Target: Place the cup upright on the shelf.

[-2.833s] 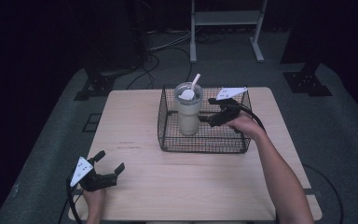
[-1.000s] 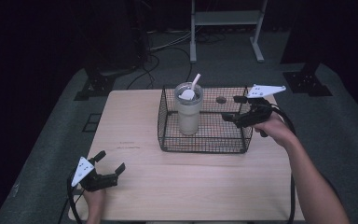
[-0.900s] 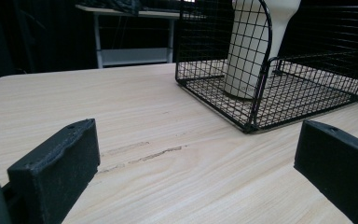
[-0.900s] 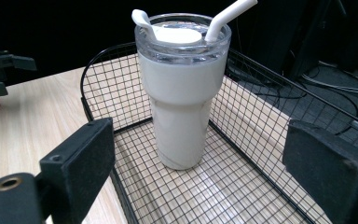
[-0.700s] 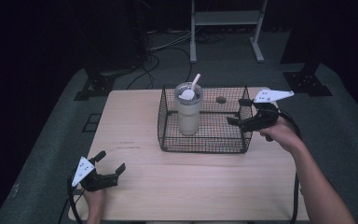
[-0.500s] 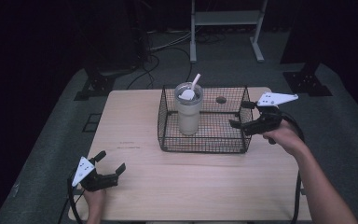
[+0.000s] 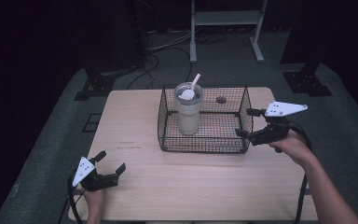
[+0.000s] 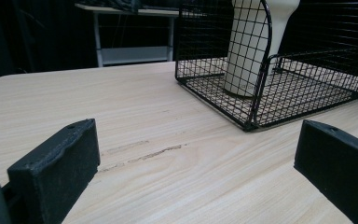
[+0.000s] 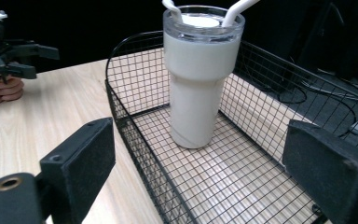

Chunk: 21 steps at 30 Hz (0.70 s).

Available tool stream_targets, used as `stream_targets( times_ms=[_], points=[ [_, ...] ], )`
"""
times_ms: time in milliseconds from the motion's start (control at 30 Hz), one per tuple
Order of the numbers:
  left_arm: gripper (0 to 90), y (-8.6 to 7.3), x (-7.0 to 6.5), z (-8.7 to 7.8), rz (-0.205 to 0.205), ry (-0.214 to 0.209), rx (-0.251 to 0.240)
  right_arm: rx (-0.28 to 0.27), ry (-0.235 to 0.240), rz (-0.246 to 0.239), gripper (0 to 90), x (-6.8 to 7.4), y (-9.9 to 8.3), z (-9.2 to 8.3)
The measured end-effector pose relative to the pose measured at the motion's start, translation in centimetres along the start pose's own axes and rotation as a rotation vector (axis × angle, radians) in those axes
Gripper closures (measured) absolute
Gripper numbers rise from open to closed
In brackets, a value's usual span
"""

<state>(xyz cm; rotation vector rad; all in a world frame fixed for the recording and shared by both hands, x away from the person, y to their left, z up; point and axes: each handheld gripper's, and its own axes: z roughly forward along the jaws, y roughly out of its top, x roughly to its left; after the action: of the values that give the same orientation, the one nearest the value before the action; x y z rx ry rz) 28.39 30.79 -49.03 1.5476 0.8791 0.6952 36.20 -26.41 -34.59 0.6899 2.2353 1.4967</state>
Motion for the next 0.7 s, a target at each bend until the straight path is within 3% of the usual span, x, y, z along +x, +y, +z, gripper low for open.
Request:
stream_targets(
  times_ms=[700],
  points=[
    [0.0, 0.0, 0.0, 0.0, 0.003, 0.001, 0.003, 0.000, 0.033, 0.001, 8.9, 2.2, -3.3, -1.1]
  ],
)
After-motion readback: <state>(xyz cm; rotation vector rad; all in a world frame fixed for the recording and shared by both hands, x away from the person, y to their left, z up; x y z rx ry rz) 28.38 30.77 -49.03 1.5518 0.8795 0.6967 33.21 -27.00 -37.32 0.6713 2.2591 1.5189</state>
